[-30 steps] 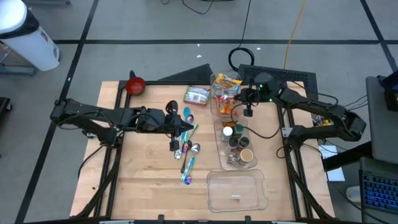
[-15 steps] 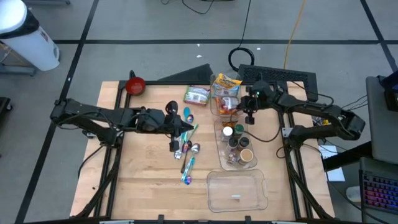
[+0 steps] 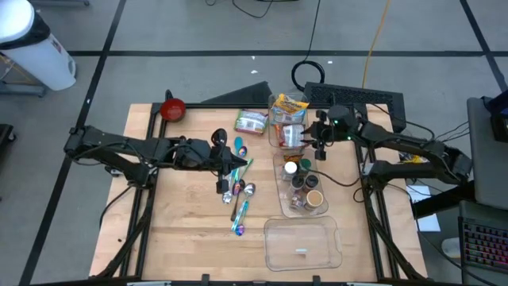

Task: Pick & Place Food Item
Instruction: Put the red noodle pack into the top transparent bin, then put the green noodle pack into the top transparent bin

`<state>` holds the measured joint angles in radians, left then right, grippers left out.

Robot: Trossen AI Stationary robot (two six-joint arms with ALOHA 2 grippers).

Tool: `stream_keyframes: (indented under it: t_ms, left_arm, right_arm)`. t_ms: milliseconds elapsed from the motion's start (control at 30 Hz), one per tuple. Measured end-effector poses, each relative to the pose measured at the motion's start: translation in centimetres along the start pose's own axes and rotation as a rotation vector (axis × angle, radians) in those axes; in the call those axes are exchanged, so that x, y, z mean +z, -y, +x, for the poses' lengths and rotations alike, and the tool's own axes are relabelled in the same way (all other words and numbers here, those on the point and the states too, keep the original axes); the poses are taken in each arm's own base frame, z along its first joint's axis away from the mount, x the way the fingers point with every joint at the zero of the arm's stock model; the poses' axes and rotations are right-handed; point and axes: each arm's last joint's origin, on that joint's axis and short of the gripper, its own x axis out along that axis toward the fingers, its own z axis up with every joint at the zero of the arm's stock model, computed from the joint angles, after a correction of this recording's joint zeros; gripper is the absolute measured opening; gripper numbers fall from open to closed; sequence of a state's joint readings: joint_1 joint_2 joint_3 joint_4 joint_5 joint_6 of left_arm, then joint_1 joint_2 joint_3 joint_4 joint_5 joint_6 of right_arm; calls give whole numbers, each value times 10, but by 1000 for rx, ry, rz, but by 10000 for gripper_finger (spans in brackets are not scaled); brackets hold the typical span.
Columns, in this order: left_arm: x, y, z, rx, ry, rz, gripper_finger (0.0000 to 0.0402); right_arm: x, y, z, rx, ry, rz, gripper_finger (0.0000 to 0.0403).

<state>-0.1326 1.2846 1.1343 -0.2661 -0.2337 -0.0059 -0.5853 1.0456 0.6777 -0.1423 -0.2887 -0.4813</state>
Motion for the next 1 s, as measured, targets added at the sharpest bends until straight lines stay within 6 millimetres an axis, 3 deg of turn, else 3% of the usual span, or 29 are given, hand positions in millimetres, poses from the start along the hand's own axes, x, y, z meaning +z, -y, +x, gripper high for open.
stream_keyframes:
  t_ms: [200,367,567,767,1000]
  left_arm:
    - [0,0,0,0,0,0,26]
    - [-1,0,2,1,-4,-22,26]
    - [-11,3,25,24,-61,4,26]
    - [-30,-13,60,258,-162,77,26]
    - [-36,-47,68,598,-153,-89,26]
  right_arm:
    - [15,3,-10,-143,101,90,145]
    - [9,4,0,-164,33,141,110]
    - [12,0,5,-143,54,171,73]
    - [26,-8,-4,-133,156,145,55]
    - [38,-23,-18,-94,244,102,50]
